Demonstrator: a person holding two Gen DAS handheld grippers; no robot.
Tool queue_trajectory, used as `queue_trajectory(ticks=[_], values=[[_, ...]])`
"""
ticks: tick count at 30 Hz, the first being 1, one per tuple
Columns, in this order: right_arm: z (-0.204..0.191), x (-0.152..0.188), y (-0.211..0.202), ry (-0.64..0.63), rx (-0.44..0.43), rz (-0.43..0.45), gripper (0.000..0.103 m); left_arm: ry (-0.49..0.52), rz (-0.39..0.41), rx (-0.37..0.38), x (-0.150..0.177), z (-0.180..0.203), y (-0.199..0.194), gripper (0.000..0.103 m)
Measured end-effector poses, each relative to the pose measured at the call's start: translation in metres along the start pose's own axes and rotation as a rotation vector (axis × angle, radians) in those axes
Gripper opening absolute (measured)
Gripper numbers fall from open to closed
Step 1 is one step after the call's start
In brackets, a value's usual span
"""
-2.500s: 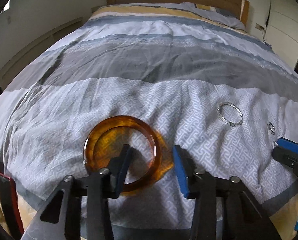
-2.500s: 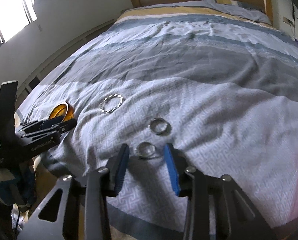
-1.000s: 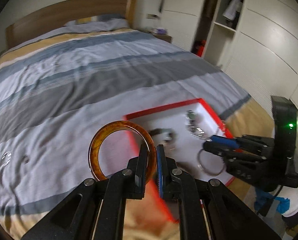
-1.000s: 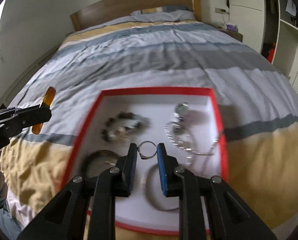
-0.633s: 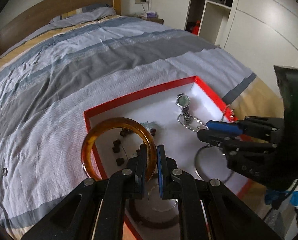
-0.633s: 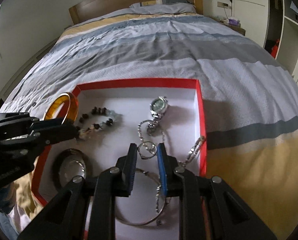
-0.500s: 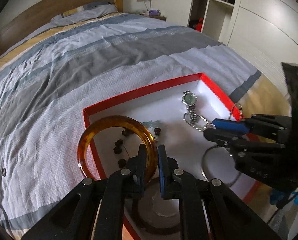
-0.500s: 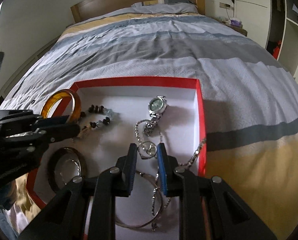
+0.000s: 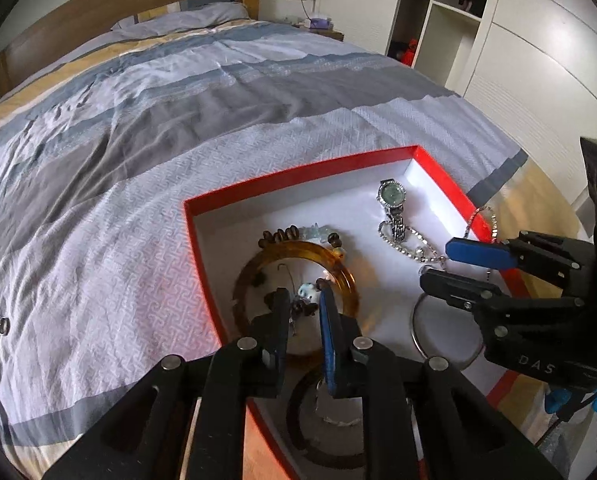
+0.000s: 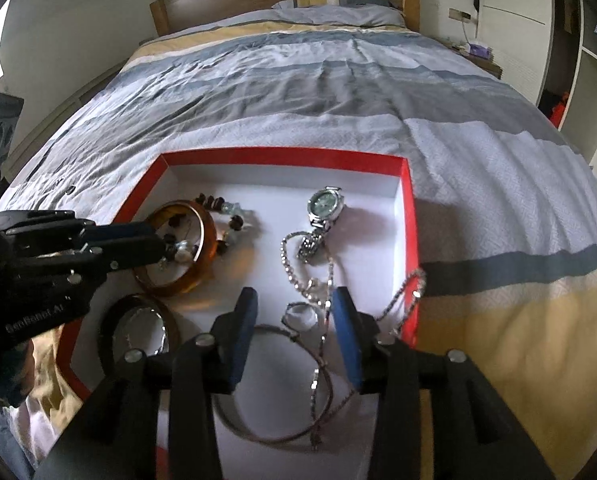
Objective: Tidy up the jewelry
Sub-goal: 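Open both tools to release the bangle and ring into the box, then withdraw both tools and move toward the last two silver rings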
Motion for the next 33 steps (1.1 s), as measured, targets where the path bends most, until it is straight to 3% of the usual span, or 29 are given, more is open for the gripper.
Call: queue_trajectory(ticks=[4,9,18,26,33], values=[[0.000,0.004,-0.018,0.008,0.009,0.009,0.038,-0.007,0.021,0.007,-0.001,0.001,-0.020,0.020],[-0.005,0.011,-0.045,0.009,0.022,0.018,0.038,-0.037,0.059,0.007,0.006,-0.002,-0.058,0.033],[-0.032,0.027,-0.100,0.051,0.028,0.056,0.038,-0.100,0.109,-0.070,0.052,-0.020,-0.143,0.057],[-0.065,0.046,-0.145,0.085,0.026,0.091,0.038,-0.185,0.130,-0.159,0.113,-0.044,-0.207,0.058],[-0.104,0.058,-0.176,0.075,0.009,0.118,0.038,-0.213,0.174,-0.266,0.148,-0.057,-0.261,0.068]])
Point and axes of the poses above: each gripper's, at about its wrist camera, not at the fingertips, and y roughly the way its jaws point, z to its right, x to its underside, the point moved 10 cm from there along y, roughly the way its jaws point, and after that the axes turned 3 degrees about x, right-handed, at the moved point
